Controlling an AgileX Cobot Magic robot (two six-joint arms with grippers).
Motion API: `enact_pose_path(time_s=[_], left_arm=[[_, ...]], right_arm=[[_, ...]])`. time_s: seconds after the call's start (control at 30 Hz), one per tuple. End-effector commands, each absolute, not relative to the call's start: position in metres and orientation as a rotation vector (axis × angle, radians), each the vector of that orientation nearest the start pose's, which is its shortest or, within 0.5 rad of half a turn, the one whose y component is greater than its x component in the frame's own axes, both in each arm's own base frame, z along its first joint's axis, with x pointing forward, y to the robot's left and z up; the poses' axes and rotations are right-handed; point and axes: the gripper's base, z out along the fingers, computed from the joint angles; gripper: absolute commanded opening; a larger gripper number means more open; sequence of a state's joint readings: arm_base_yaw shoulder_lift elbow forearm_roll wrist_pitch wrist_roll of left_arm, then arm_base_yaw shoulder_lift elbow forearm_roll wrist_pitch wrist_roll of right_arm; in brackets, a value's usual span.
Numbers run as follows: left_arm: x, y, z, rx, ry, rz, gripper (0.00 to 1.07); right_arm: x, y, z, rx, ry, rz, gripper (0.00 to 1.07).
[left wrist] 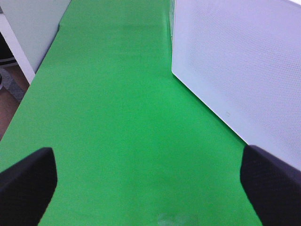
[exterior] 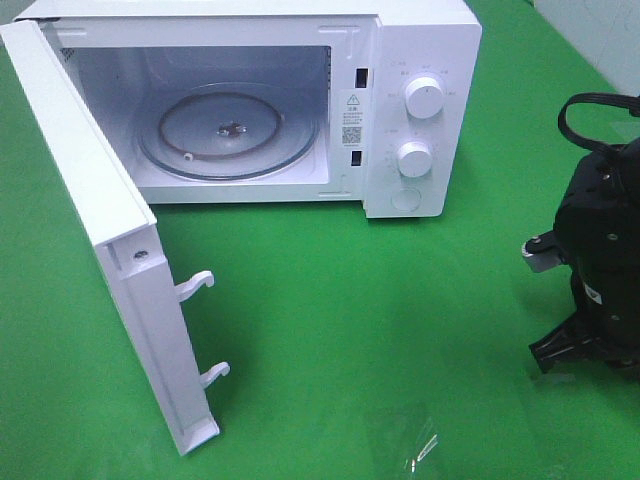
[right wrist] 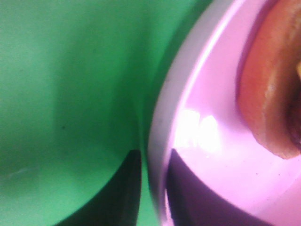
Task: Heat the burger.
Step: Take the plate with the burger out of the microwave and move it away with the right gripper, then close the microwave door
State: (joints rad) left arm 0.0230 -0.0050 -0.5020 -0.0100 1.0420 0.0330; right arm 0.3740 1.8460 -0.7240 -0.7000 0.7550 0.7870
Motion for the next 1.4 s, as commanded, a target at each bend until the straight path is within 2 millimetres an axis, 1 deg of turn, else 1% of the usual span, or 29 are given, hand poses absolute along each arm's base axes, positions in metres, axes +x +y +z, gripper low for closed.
enact_pose_path(time_s=[0.03,0.13,0.17,0.2,0.23,0.27,0.33,0.37,0.4,0.43,0.47,0.57,0.63,0.67,0.7,0.73,0.77,0.8,0.83,0.93,0.97,1.0,1.07,1.17,1.2,1.23,1.27,1.37,1.4], left_arm=[[-0.007,-0.001,0.279,0.011,1.997,0.025,0.98],[-0.007,-0.001,0.279,0.011,1.997,0.025,0.98],[-0.007,-0.001,0.279,0.011,1.997,0.025,0.98],[-0.007,-0.001,0.279,0.011,1.997,0.025,0.98],[-0.007,-0.001,0.279,0.011,1.997,0.025,0.98],[-0.007,-0.001,0.279,0.011,1.997,0.025,0.98],[-0.007,-0.001,0.279,0.011,1.997,0.025,0.98],[-0.007,-0.001,0.279,0.011,1.997,0.025,0.98],[-0.007,-0.001,0.279,0.011,1.997,0.025,0.98],[-0.007,-0.001,0.279,0.011,1.997,0.025,0.98],[-0.007,-0.001,0.279,0.011,1.997,0.025,0.98],[-0.007,-0.001,0.279,0.011,1.997,0.025,0.98],[-0.007,-0.001,0.279,0.011,1.997,0.025,0.98],[-0.007,-0.001,0.279,0.011,1.997,0.025,0.98],[-0.007,-0.001,0.279,0.011,1.997,0.025,0.98],[-0.007,-0.001,0.279,0.011,1.997,0.025,0.98],[-0.007,-0.001,0.279,0.011,1.997,0.025,0.98],[-0.007,-0.001,0.279,0.011,1.997,0.025,0.98],[-0.007,-0.001,0.279,0.011,1.997,0.025,0.98],[-0.007,-0.001,0.279,0.011,1.997,0.025,0.98],[-0.007,-0.001,0.279,0.011,1.997,0.025,0.98],[-0.007,-0.001,0.279,0.011,1.997,0.025,0.98],[-0.007,-0.001,0.279,0.011,1.997,0.025,0.98],[-0.007,-0.001,0.279,0.011,1.997,0.025,0.98],[-0.007,-0.001,0.279,0.011,1.997,0.025,0.98],[-0.007,-0.001,0.279,0.011,1.997,0.025,0.98],[-0.007,-0.001,0.279,0.011,1.997,0.025,0.98],[-0.007,-0.001,0.279,0.011,1.997,0.025,0.98],[-0.007,-0.001,0.279,0.011,1.997,0.025,0.98]], right_arm=[[0.251,0.056,0.109,-0.271,2.974,-0.682,0.43],[0.251,0.056,0.113,-0.263,2.961,-0.672,0.46],[0.251,0.056,0.122,-0.25,2.932,-0.65,0.5],[0.251,0.056,0.122,-0.25,2.932,-0.65,0.5],[0.251,0.056,0.135,-0.24,2.896,-0.621,0.52],[0.251,0.056,0.135,-0.24,2.896,-0.621,0.52],[0.247,0.057,0.156,-0.318,2.848,-0.555,0.57],[0.247,0.057,0.156,-0.318,2.848,-0.555,0.57],[0.244,0.058,0.167,-0.363,2.828,-0.516,0.6],[0.244,0.058,0.167,-0.363,2.828,-0.516,0.6],[0.24,0.059,0.177,-0.374,2.815,-0.462,0.64],[0.238,0.059,0.181,-0.386,2.81,-0.439,0.66],[0.225,0.061,0.2,-0.377,2.813,-0.32,0.71],[0.225,0.061,0.2,-0.377,2.813,-0.32,0.71],[0.216,0.061,0.211,-0.361,2.816,-0.265,0.72],[0.216,0.061,0.211,-0.361,2.816,-0.265,0.72],[0.209,0.06,0.222,-0.368,2.797,-0.229,0.72],[0.209,0.06,0.222,-0.368,2.797,-0.229,0.72],[0.202,0.059,0.234,-0.374,2.756,-0.193,0.72],[0.198,0.058,0.24,-0.381,2.729,-0.173,0.72],[0.19,0.056,0.252,-0.397,2.679,-0.142,0.72],[0.19,0.056,0.252,-0.397,2.679,-0.142,0.72],[0.175,0.052,0.269,-0.387,2.62,-0.099,0.72],[0.167,0.049,0.276,-0.378,2.603,-0.083,0.72],[0.159,0.047,0.282,-0.377,2.586,-0.069,0.72],[0.159,0.047,0.282,-0.377,2.586,-0.069,0.72],[0.151,0.044,0.288,-0.361,2.573,-0.054,0.72],[0.143,0.041,0.292,-0.35,2.559,-0.043,0.72],[0.136,0.038,0.296,-0.341,2.55,-0.041,0.72]])
